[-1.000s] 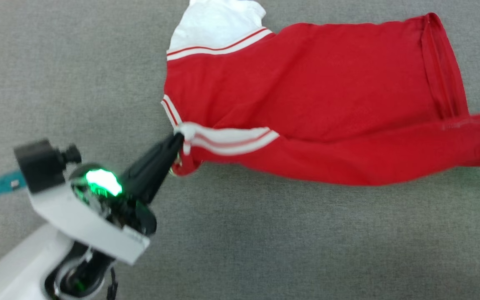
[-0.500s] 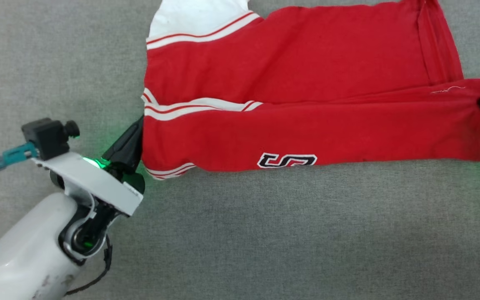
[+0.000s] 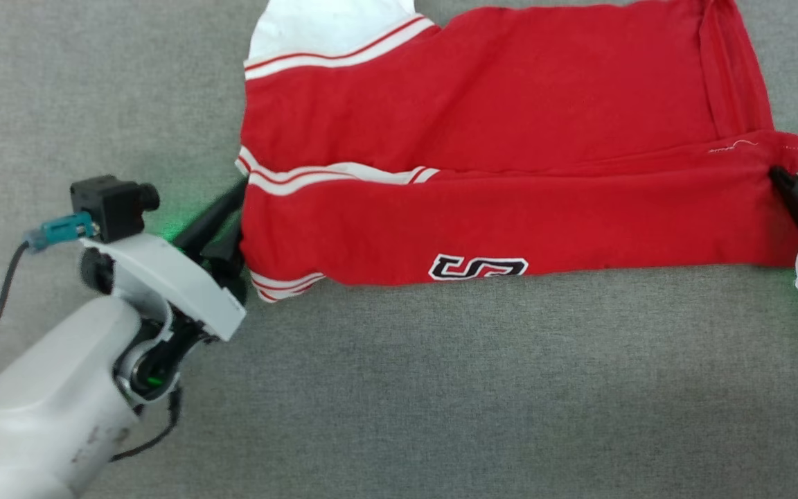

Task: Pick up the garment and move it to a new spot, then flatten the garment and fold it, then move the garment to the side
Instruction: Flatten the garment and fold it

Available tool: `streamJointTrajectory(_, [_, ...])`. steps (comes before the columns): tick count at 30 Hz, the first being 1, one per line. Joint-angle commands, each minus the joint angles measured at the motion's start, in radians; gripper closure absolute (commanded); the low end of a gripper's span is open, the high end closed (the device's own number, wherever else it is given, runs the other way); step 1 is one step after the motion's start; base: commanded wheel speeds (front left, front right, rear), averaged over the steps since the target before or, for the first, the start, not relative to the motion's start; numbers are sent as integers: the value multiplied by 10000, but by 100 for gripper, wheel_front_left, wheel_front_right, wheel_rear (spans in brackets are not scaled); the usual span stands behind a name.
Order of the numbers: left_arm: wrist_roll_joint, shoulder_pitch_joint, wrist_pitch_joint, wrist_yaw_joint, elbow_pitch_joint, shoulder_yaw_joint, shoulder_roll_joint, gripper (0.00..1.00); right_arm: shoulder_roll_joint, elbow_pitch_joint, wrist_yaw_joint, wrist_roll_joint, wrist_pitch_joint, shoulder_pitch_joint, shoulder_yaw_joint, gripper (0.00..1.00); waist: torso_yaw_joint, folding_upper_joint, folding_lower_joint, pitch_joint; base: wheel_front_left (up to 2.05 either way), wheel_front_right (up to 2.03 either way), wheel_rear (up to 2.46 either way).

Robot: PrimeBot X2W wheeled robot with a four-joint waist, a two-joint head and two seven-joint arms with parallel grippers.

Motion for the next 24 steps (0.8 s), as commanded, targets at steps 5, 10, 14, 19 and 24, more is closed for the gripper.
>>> streamJointTrajectory(5, [381,-473,460,16,-48,-510,591,0,-234,104,-15,24,-517,293,141,0,149,0,0,-603,0,0,0])
streamJointTrajectory(10, [916,-1136,1689,386,-402,-889,1238,0,-507,-73,-15,216,-873,706,-28,0,307,0,0,-1144,0,0,0])
streamJointTrajectory(14, [552,-1365,2913,1060,-1335,-895,1735,0,-577,-318,-15,279,-986,978,-191,0,322,0,0,-1397,0,0,0])
streamJointTrajectory(19, [-531,-1028,5330,1872,-3234,-1271,2369,0,-456,-611,-15,181,-896,1194,-232,0,225,0,0,-1513,0,0,0])
streamJointTrajectory(24, [-1267,-787,6555,2440,-4190,-1492,2724,0,-279,-928,-15,80,-815,1197,-313,0,-5,0,0,-1361,0,0,0])
